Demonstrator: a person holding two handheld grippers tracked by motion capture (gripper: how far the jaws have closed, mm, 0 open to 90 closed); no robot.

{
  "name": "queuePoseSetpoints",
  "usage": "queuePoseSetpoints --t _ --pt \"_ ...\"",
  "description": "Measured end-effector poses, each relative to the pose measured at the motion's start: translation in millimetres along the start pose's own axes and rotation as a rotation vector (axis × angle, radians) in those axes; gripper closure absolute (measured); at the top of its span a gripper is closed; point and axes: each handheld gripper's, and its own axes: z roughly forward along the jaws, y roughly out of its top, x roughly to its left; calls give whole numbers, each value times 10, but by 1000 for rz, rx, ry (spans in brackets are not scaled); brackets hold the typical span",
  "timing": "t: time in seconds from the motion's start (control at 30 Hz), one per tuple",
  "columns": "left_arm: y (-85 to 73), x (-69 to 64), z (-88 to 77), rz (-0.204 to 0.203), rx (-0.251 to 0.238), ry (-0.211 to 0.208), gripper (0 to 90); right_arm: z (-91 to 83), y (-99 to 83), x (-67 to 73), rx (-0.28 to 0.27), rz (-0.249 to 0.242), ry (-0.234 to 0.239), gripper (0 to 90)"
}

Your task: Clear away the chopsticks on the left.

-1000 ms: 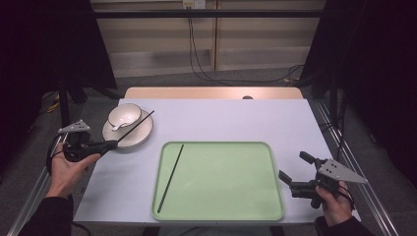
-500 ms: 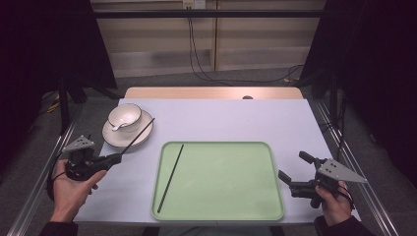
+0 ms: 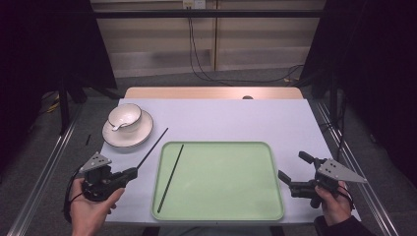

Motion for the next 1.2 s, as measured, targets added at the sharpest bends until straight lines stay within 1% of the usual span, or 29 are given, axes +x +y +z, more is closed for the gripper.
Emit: queuePoseSetpoints --t 0.07,0.1,0.13,0.17,0.2,0.23,0.3,0.33,0.4,0.47,0.53,0.6,0.67,0.7,0.73,0.77,0.8,0.87,0.9,0.93,1.0,1.03,1.1,1.13,1.17,1.2 --pt "-18 -42 69 -20 9 -14 860 -2 0 -4 0 0 2 11" --pt "-28 -69 107 -20 21 -11 860 -2 0 -5 1 1 2 11" --pt "-40 -96 152 -26 29 -14 860 -1 0 -6 1 -1 3 10" --pt "-48 -116 188 -23 41 -18 860 5 -1 -4 -1 -1 4 11" --pt "-56 -137 225 -23 53 -7 860 4 0 -4 0 -2 3 10" --pt "-64 -159 264 -34 54 -6 860 4 0 -3 0 0 5 10" --pt "-73 -189 321 -46 77 -6 860 0 0 -6 0 -1 3 10" --pt "-72 -214 349 -42 81 6 860 3 -1 -4 0 2 7 11" --pt "-67 -265 405 -55 79 8 860 4 0 -3 1 2 6 11" --pt "-60 -327 458 -53 90 23 860 0 0 -4 -1 0 5 10" --pt "-42 -379 520 -57 106 26 860 1 0 -2 0 3 3 11" --pt "-9 -445 557 -65 94 27 860 4 0 -4 -1 -2 4 10" --pt "23 -498 594 -45 111 20 860 5 -1 -4 1 -2 4 11" --pt "28 -520 613 -42 117 22 860 6 -1 -4 0 -3 3 11" --pt "25 -539 640 -48 117 22 860 5 -1 -5 2 -2 1 11" --pt "16 -548 658 -47 119 22 860 3 -2 -1 3 -2 5 11" --pt "-11 -564 690 -52 121 31 860 4 -1 0 1 0 8 11" --pt "-50 -571 732 -62 136 28 860 6 -3 -4 0 -2 9 11" --pt "-72 -571 751 -66 138 41 860 4 -2 -5 3 -1 9 11" --pt "-99 -570 772 -70 140 48 860 6 -2 -3 3 -5 4 11" --pt "-136 -567 805 -80 159 58 860 4 -3 0 5 -7 9 11" --pt "-160 -565 829 -78 164 66 860 2 -3 1 5 -5 10 11" --pt "-179 -577 862 -87 179 59 860 4 -3 1 7 -6 11 11" --pt "-185 -591 874 -84 178 64 859 4 -3 3 7 -6 13 11" --pt "-187 -600 881 -71 192 65 860 7 -1 6 3 -3 12 11" --pt "-193 -618 893 -76 186 62 859 6 -2 7 5 -2 12 11"
